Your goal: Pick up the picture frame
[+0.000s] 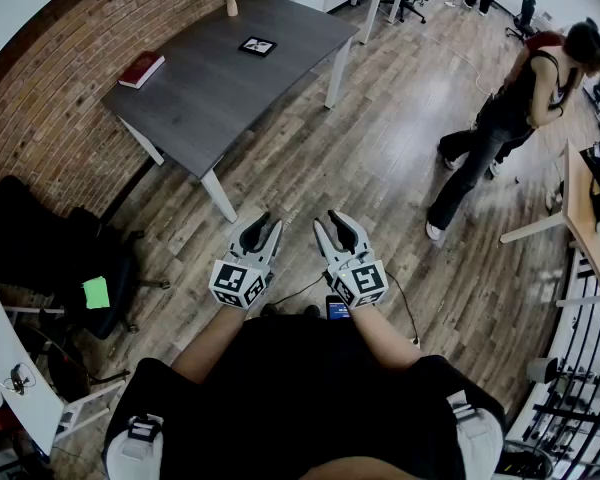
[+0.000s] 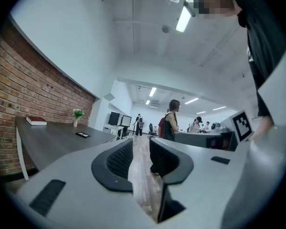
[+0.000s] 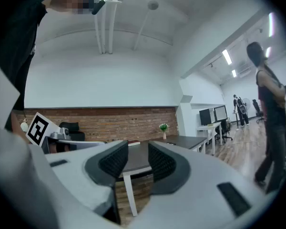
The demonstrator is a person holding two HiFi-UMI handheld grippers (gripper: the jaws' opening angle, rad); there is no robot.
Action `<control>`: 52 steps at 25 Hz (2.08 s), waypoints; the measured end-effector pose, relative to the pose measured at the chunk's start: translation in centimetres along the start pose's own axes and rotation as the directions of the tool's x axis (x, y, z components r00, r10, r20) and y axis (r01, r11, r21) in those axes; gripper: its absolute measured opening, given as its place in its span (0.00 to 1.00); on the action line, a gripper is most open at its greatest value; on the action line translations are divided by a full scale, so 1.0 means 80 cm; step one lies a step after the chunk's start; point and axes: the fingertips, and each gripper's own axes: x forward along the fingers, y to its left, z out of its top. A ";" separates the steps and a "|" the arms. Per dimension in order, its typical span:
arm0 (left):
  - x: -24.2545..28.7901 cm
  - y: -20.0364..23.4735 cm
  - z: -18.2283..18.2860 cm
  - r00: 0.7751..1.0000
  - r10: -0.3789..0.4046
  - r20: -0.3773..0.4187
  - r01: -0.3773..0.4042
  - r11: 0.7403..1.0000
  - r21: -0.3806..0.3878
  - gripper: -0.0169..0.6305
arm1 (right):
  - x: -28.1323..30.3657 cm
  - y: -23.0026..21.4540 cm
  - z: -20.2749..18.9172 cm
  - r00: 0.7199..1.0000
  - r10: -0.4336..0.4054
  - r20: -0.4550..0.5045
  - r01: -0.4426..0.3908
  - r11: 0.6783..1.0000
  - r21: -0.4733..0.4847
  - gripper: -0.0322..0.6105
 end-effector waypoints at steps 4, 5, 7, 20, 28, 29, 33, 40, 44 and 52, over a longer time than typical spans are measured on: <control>-0.005 -0.014 0.000 1.000 0.003 -0.001 -0.003 1.000 -0.003 0.17 | -0.015 -0.005 0.001 1.000 -0.015 0.007 0.015 1.000 0.022 0.26; -0.006 -0.017 0.001 1.000 0.005 -0.002 -0.005 1.000 -0.003 0.17 | -0.018 -0.006 0.002 1.000 -0.017 0.010 0.017 1.000 0.025 0.26; -0.007 -0.019 0.001 1.000 0.009 -0.003 -0.009 1.000 -0.003 0.17 | -0.022 -0.008 0.005 1.000 -0.020 0.015 0.020 0.999 0.028 0.26; 0.012 -0.043 -0.008 1.000 0.019 -0.008 -0.019 1.000 -0.020 0.17 | -0.051 -0.036 0.017 0.997 -0.008 0.078 0.002 0.997 0.079 0.26; 0.049 -0.065 -0.015 0.999 0.039 0.000 -0.039 0.999 -0.021 0.17 | -0.069 -0.079 0.014 0.997 0.010 0.071 -0.017 0.996 0.087 0.26; 0.053 -0.066 -0.016 0.999 0.043 0.001 -0.043 0.999 -0.022 0.17 | -0.068 -0.084 0.012 0.997 0.016 0.070 -0.022 0.996 0.088 0.26; 0.072 -0.068 -0.018 0.998 0.055 0.001 -0.055 0.998 -0.025 0.17 | -0.061 -0.105 0.008 0.997 0.030 0.064 -0.036 0.995 0.089 0.26; 0.113 -0.037 -0.027 0.998 0.067 -0.007 -0.067 0.997 -0.027 0.17 | -0.019 -0.142 -0.003 0.998 0.034 0.058 -0.039 0.994 0.101 0.26; 0.158 0.005 -0.031 0.997 0.073 -0.010 -0.073 0.996 -0.041 0.17 | 0.030 -0.176 -0.011 0.999 0.027 0.043 -0.031 0.995 0.100 0.26; 0.279 0.120 -0.011 0.998 0.066 -0.009 -0.066 0.995 -0.076 0.17 | 0.173 -0.253 -0.005 1.000 0.012 0.019 -0.013 0.995 0.095 0.26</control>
